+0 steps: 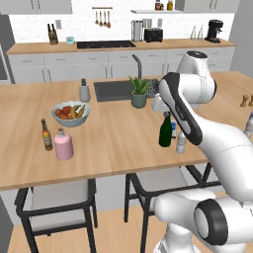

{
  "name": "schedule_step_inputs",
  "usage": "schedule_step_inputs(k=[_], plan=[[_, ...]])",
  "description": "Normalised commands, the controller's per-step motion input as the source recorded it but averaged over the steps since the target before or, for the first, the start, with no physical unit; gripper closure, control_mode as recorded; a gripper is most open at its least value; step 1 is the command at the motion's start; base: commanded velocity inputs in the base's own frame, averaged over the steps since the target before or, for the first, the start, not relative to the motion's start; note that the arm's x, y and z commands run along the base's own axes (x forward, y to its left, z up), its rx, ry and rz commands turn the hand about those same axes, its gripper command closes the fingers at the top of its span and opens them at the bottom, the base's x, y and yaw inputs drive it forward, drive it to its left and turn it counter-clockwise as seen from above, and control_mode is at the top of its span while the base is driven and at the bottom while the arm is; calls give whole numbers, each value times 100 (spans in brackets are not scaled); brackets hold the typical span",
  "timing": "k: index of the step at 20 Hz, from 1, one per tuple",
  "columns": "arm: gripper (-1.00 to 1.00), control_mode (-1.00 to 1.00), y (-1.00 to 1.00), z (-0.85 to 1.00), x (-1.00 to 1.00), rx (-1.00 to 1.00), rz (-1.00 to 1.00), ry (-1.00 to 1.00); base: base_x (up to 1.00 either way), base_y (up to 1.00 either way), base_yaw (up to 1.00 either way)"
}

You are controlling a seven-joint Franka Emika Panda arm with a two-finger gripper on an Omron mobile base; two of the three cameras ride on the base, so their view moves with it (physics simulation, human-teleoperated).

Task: Move the plastic bottles in the middle to the plastics group, and the glass bottles in the middle to the glass group.

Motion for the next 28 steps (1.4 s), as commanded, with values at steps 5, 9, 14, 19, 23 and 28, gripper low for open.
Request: schedule_step_inputs(k=[5, 9, 14, 19, 23, 28], plan=[[-100, -100, 10, 0, -39, 0, 3, -2, 0, 0, 0], [-100, -100, -25, -21, -44, 0, 0, -11, 0, 0, 0], [-100, -100, -83, -50, -5, 0, 0, -9, 0, 0, 0], [-100, -100, -81, -15, 27, -2, 0, -2, 0, 0, 0], [-100, -100, -52, -1, 57, -11, 1, 1, 0, 0, 0], [-100, -100, -37, 0, 98, -9, 1, 3, 0, 0, 0]])
